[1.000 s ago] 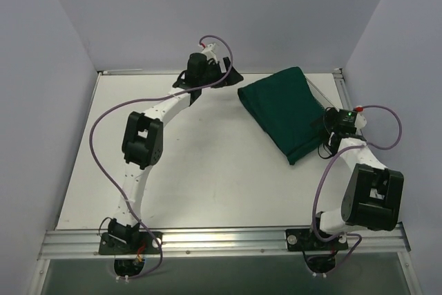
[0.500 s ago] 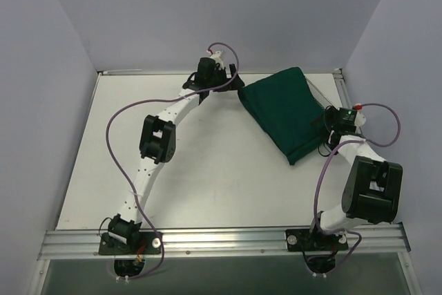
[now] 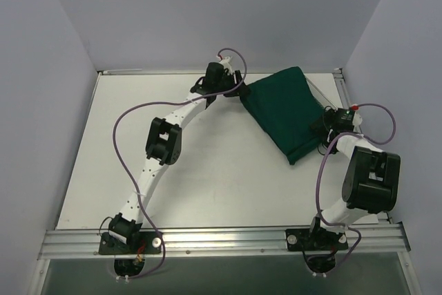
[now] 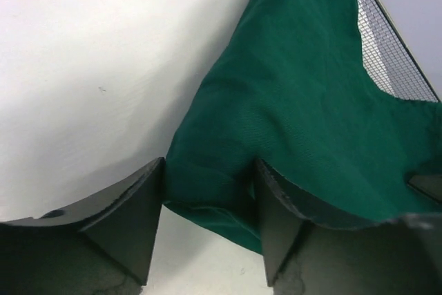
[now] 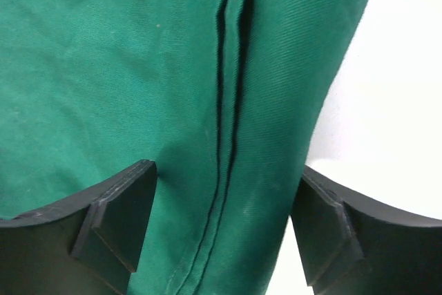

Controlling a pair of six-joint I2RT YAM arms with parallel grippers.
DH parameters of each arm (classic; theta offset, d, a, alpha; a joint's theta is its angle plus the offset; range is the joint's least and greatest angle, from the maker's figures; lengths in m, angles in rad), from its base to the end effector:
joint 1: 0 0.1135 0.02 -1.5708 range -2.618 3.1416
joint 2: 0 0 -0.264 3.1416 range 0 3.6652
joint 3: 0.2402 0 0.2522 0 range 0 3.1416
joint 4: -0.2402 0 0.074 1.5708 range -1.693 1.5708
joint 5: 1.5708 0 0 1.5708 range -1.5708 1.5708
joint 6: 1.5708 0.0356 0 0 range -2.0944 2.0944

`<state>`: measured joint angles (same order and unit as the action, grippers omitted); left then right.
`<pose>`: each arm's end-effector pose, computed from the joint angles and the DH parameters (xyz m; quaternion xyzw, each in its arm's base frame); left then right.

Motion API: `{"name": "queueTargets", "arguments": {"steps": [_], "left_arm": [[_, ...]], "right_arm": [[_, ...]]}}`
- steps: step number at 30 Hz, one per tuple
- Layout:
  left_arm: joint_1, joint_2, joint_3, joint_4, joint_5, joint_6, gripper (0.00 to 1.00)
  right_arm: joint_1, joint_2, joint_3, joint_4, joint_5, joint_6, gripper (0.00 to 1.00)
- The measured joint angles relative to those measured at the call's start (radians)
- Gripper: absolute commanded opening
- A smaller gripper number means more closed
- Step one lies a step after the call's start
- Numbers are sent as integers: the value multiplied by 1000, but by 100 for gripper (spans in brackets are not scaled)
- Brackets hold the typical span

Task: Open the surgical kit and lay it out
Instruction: Move the surgical kit at the center of the board.

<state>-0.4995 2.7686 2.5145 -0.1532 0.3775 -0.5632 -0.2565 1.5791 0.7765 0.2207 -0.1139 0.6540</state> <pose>0.5348 -0.3067 0.1638 0.0769 0.8235 -0.4086 0.3859 0.3172 -0.0790 0.1829 0.3621 0.8012 0.1427 0.4546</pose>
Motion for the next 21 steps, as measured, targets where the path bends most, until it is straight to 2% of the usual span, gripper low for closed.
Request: {"name": "queueTargets", "arguments": {"steps": [1, 3, 4, 6, 7, 8, 9, 11, 14, 15, 18, 21], "left_arm": [[-2, 0, 0, 0, 2, -2, 51], [-4, 0, -5, 7, 9, -7, 42], [-3, 0, -10, 11, 13, -10, 33], [-1, -1, -26, 27, 24, -16, 24], [0, -1, -36, 37, 29, -19, 14], [1, -5, -48, 45, 35, -23, 11], [2, -12, -63, 51, 39, -24, 8], [6, -41, -103, 47, 48, -25, 4], [14, -80, -153, 35, 46, -23, 2], [18, -98, -179, 29, 42, -22, 2], [29, -185, -301, 7, 6, -22, 2], [43, -326, -509, 6, -47, -54, 2]], "right_arm": [[0, 3, 1, 0, 0, -3, 65], [-2, 9, 3, -4, 3, -11, 55], [-4, 13, 7, -9, 4, -18, 51], [-6, 28, 21, -17, 7, -28, 43], [-6, 38, 31, -20, 8, -33, 40], [-6, 49, 43, -24, 11, -39, 35], [-5, 58, 54, -24, 11, -46, 30], [0, 80, 81, -30, 26, -53, 27], [18, 112, 123, -42, 42, -81, 21], [27, 124, 142, -52, 48, -95, 16], [64, 166, 204, -77, 66, -138, 11], [101, 202, 253, -79, 62, -174, 11]]}}
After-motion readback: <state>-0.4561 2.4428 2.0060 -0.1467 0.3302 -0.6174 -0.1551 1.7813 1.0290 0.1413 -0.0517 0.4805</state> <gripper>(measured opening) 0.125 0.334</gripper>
